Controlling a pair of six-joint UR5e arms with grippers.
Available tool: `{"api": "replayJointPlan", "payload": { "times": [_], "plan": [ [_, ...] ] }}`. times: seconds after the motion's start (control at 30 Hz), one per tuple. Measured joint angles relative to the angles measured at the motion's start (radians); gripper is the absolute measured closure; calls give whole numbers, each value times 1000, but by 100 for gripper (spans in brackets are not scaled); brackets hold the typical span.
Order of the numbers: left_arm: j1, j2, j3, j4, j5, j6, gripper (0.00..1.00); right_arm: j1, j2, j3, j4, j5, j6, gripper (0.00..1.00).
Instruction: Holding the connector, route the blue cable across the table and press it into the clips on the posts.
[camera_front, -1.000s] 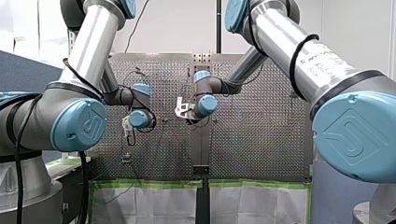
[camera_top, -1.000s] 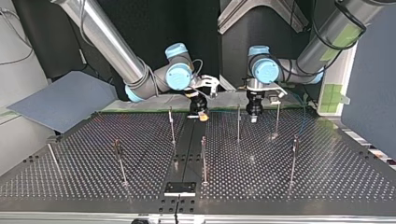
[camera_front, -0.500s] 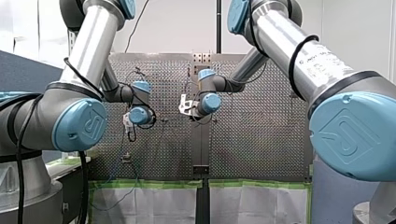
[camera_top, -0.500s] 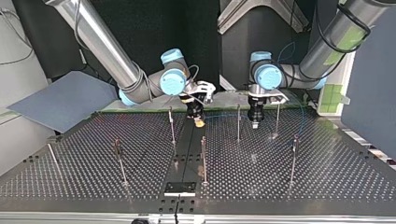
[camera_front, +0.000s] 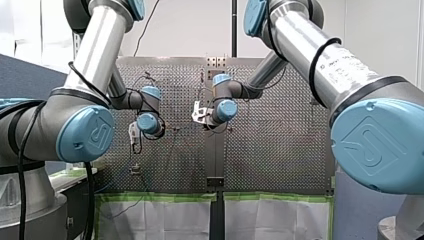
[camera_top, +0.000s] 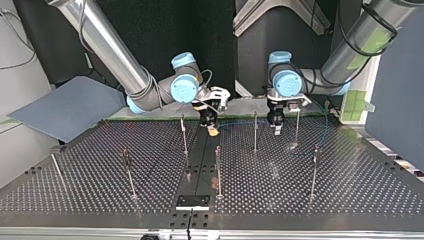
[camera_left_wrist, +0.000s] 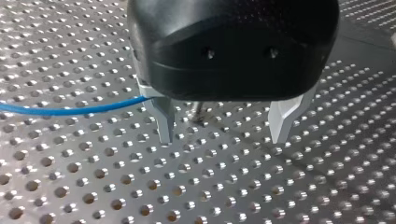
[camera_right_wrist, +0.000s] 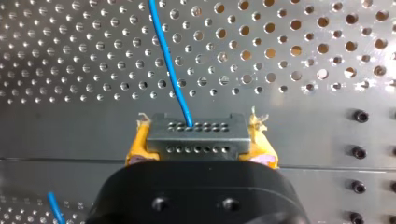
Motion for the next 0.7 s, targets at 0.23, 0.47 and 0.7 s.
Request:
{"api": "replayJointPlan", "payload": {
  "times": [0.23, 0.47, 0.7],
  "plan": [
    [-11, 53, -55, -39, -5, -9, 0, -1, 0, 15, 31, 0, -7, 100],
    [-30, 124, -126, -16, -5, -32, 0, -7, 0, 31, 35, 0, -6, 100],
    [-65, 188, -186, -56, -6, -21, 0, -21, -1, 32, 39, -1, -6, 100]
  ]
}}
